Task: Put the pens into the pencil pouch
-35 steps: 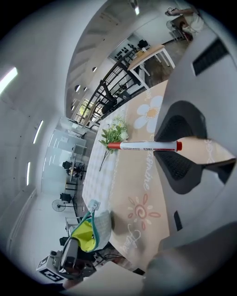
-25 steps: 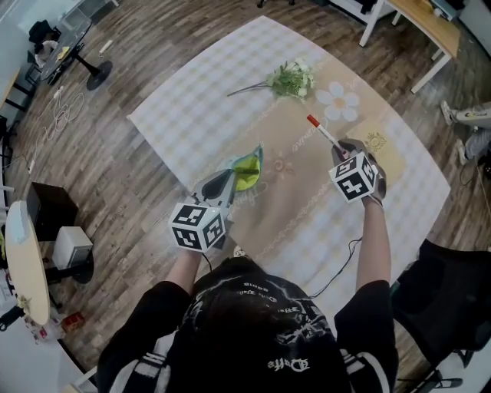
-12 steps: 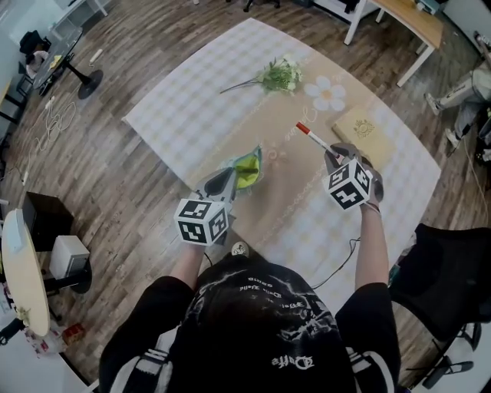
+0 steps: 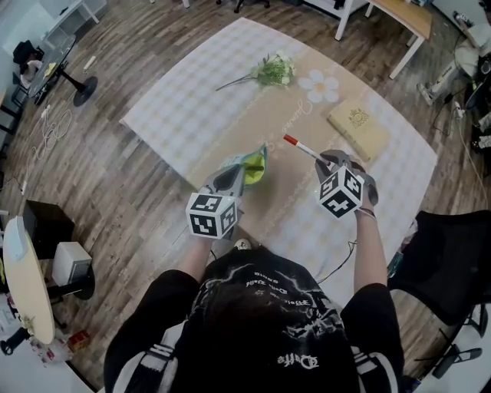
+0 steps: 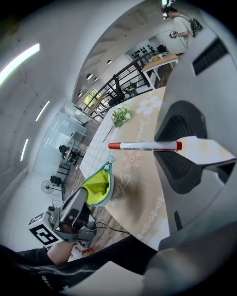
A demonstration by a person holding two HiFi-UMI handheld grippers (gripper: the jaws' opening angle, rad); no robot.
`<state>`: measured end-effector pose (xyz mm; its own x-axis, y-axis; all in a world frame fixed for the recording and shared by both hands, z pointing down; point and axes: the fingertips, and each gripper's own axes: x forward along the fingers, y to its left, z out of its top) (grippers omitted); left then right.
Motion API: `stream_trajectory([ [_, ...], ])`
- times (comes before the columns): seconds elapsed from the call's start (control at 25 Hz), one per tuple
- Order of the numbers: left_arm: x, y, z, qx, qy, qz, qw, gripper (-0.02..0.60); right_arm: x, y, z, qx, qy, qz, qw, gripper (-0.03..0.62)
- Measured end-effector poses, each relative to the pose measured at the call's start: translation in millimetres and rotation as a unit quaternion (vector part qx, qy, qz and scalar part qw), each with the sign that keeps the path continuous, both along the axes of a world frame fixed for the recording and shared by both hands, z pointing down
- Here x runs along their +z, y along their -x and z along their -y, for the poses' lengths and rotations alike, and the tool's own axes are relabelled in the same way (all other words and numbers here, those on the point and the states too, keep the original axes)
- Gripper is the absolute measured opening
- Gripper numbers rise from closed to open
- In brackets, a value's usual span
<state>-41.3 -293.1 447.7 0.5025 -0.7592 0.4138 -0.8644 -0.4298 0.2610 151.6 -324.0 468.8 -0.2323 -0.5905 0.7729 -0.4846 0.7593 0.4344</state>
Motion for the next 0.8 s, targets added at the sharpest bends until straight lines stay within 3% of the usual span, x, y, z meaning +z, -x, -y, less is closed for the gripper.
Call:
stream_trajectory([
  [0.36, 35, -15, -4, 0.005, 0.017, -0.006, 0.9998, 0.034, 39, 13, -35, -0.031, 0.032, -0.014, 0.999, 0.074],
  [0.8, 49, -24, -15, 0.021, 0.009, 0.025, 0.9994, 0.034, 61, 46, -69, -0.071, 0.072, -0.033, 0.994, 0.074],
])
